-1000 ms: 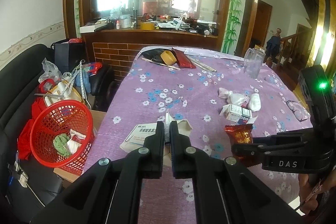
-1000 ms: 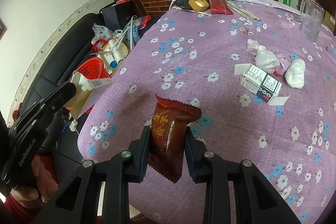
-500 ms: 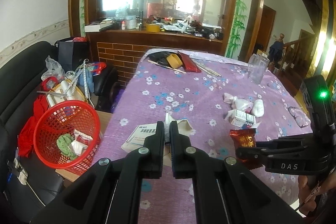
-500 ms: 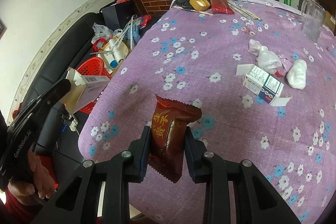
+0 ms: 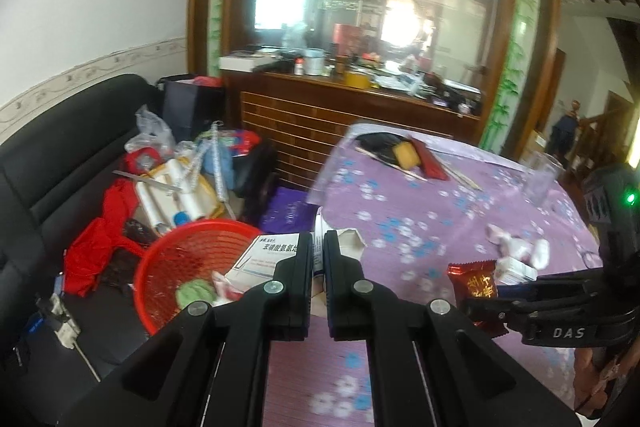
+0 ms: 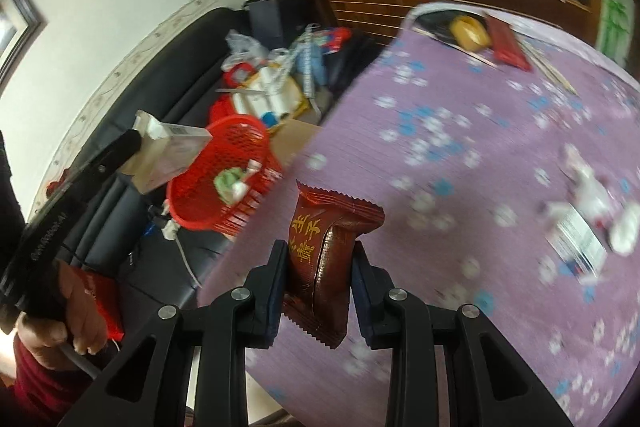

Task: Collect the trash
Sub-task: 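Carry the white box and brown wrapper over the red wastebasket and release both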

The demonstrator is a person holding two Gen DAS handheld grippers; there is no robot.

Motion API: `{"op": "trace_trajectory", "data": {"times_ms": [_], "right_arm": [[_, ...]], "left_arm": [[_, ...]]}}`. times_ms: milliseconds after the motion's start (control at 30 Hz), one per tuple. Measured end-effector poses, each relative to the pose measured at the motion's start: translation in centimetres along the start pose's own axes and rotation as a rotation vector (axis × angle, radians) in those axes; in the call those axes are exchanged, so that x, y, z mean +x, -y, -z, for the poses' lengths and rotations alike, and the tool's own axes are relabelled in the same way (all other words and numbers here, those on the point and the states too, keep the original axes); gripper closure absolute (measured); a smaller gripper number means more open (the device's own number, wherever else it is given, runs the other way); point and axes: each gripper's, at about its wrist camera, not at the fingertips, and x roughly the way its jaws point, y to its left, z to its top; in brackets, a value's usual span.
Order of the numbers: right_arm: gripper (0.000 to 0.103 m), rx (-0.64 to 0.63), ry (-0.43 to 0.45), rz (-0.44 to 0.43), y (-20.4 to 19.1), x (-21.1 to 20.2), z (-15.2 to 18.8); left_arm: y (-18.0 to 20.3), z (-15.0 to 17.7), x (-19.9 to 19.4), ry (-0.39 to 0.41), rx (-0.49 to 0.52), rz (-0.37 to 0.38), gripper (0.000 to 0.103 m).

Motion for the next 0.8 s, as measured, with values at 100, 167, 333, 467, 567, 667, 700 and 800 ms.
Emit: {"op": "trace_trajectory", "data": {"times_ms": [100, 167, 333, 467, 567, 667, 700, 800], "right_arm": [[0.070, -0.035, -0.007, -0.024, -2.6, 1.7, -2.1], [0.070, -0.053, -0.017, -0.036, -4.1, 2.9, -3.3], [0.070, -0.084, -0.049, -0.069, -8.0, 6.6, -6.1], [0.070, -0.095, -0.064, -0.083, -10.1, 8.9, -7.8], [0.070, -0.100, -0.069, -0.090, -11.1, 10.0, -8.7], [0.068, -0.100, -0.075, -0.091, -12.0, 12.0, -10.1], [0.068, -0.094, -0.074, -0.095, -12.1, 12.4, -10.4], [0.055, -0.086, -0.073, -0.103, -12.3, 13.0, -11.0]], "left_arm": [[-2.6, -0.1, 1.0, -0.017, -0.020, -0.026, 0.098], [-4.0, 0.0, 1.7, -0.033, -0.038, -0.031, 0.098], [-8.1, 0.7, 4.2, -0.083, -0.090, -0.049, 0.098], [-10.1, 0.9, 5.4, -0.107, -0.124, -0.051, 0.098], [-10.9, 0.9, 5.6, -0.110, -0.135, -0.060, 0.098], [-11.7, 0.8, 5.6, -0.106, -0.161, -0.067, 0.090], [-12.0, 0.8, 5.7, -0.106, -0.170, -0.071, 0.079], [-12.7, 0.8, 5.3, -0.091, -0.207, -0.094, 0.051]]}}
